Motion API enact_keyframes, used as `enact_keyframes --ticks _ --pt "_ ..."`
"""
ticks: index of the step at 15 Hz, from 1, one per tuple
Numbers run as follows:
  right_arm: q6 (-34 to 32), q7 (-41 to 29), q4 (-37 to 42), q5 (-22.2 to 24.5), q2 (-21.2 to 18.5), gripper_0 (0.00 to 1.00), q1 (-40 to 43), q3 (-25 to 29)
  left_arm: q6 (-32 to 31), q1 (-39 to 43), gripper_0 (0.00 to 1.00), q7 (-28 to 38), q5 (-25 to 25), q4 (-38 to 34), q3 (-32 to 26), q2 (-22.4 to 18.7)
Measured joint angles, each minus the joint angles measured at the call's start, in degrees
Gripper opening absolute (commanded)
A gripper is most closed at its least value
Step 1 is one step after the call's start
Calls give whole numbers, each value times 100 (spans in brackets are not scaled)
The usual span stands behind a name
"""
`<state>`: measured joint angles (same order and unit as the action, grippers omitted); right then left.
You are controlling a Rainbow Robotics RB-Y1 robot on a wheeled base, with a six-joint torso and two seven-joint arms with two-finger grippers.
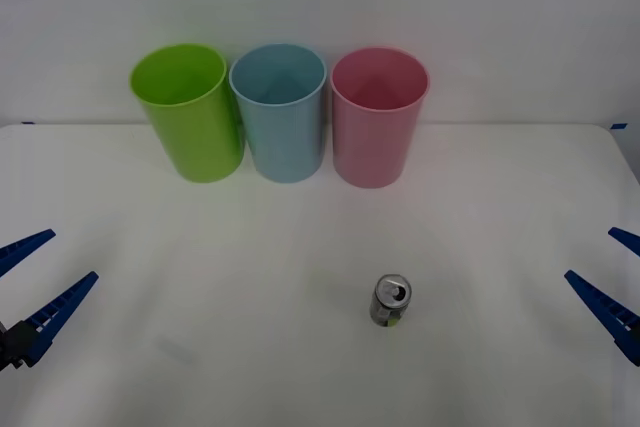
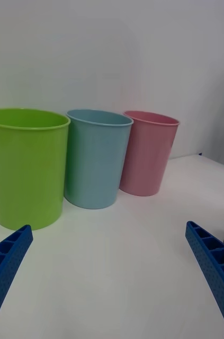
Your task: Grasp the object on the table and drop it into the matching bin: aluminum can to the light blue bin, PET bottle to the pink bin.
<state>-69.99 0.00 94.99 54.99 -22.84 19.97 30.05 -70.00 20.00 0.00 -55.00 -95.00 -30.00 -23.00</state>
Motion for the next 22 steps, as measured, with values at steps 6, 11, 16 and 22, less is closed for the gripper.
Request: enact_keyframes --ticks 6,11,16,22 --pt "92 2 54 3 33 100 -7 -73 0 0 100 0 0 0 0 0" --pt "80 147 10 356 29 100 -37 -245 0 0 100 0 0 0 0 0" --pt "-123 822 -528 415 -260 100 -194 -697 0 0 100 0 0 0 0 0" --pt "-601 1912 -1579 619 -473 100 -785 -1222 0 0 100 0 0 0 0 0"
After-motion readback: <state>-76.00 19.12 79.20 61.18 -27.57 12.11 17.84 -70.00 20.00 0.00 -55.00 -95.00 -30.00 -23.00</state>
